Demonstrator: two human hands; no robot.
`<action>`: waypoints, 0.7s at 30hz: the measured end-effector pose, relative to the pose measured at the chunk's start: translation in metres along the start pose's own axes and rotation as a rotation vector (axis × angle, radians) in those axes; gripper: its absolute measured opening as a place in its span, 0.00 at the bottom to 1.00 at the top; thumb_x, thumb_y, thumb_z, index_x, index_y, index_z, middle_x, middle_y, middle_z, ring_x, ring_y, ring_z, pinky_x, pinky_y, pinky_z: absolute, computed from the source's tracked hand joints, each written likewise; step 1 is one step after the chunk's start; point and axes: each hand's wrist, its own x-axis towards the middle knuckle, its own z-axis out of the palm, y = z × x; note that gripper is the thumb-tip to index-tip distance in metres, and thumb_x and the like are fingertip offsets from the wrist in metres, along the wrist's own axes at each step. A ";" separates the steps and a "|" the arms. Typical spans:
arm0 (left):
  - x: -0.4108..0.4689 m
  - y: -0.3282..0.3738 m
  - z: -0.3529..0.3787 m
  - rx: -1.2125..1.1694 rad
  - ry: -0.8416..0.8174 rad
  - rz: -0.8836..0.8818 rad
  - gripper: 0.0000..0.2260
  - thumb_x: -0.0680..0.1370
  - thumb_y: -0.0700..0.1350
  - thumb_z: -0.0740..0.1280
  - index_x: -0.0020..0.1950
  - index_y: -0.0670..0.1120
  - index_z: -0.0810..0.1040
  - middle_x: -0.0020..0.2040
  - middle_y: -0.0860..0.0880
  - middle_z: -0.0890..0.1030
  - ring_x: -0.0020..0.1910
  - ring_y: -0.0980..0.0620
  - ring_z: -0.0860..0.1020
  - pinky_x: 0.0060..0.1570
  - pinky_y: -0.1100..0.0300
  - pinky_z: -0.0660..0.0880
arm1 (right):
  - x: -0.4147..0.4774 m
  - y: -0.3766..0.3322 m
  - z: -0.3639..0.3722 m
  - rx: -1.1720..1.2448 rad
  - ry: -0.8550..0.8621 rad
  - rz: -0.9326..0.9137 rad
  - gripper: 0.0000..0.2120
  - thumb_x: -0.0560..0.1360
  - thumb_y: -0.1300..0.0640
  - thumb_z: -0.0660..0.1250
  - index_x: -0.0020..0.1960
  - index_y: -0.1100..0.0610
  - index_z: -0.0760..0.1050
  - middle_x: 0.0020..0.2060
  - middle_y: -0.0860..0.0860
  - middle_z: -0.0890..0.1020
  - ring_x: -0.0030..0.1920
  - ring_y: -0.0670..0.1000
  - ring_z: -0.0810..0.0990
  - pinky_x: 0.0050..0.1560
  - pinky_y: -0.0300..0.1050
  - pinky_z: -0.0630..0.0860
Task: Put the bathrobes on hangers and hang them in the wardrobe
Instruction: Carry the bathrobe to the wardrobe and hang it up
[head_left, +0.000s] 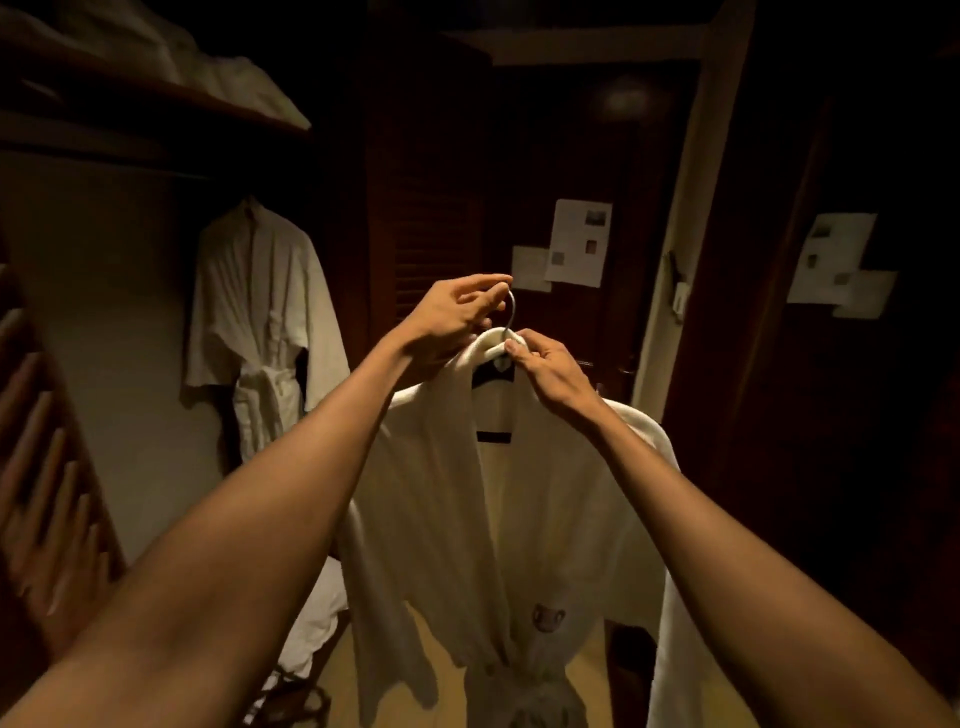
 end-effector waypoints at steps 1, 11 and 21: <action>0.020 -0.009 -0.007 0.028 0.008 0.002 0.13 0.80 0.51 0.67 0.62 0.50 0.81 0.52 0.44 0.83 0.49 0.48 0.78 0.48 0.53 0.76 | 0.017 0.008 0.007 -0.005 -0.014 -0.008 0.20 0.74 0.30 0.53 0.53 0.38 0.75 0.45 0.41 0.81 0.51 0.50 0.79 0.57 0.65 0.73; 0.183 -0.128 -0.082 0.514 0.095 0.068 0.10 0.79 0.52 0.69 0.47 0.48 0.86 0.42 0.49 0.85 0.45 0.53 0.83 0.47 0.59 0.78 | 0.184 0.091 0.074 -0.121 0.069 -0.134 0.14 0.77 0.36 0.54 0.55 0.38 0.74 0.48 0.42 0.83 0.54 0.51 0.80 0.54 0.56 0.76; 0.292 -0.191 -0.135 0.576 0.306 0.055 0.10 0.78 0.52 0.69 0.47 0.49 0.87 0.43 0.53 0.85 0.46 0.58 0.82 0.53 0.52 0.80 | 0.329 0.133 0.115 -0.115 0.011 -0.224 0.12 0.79 0.40 0.58 0.61 0.37 0.74 0.50 0.41 0.83 0.55 0.51 0.80 0.54 0.56 0.76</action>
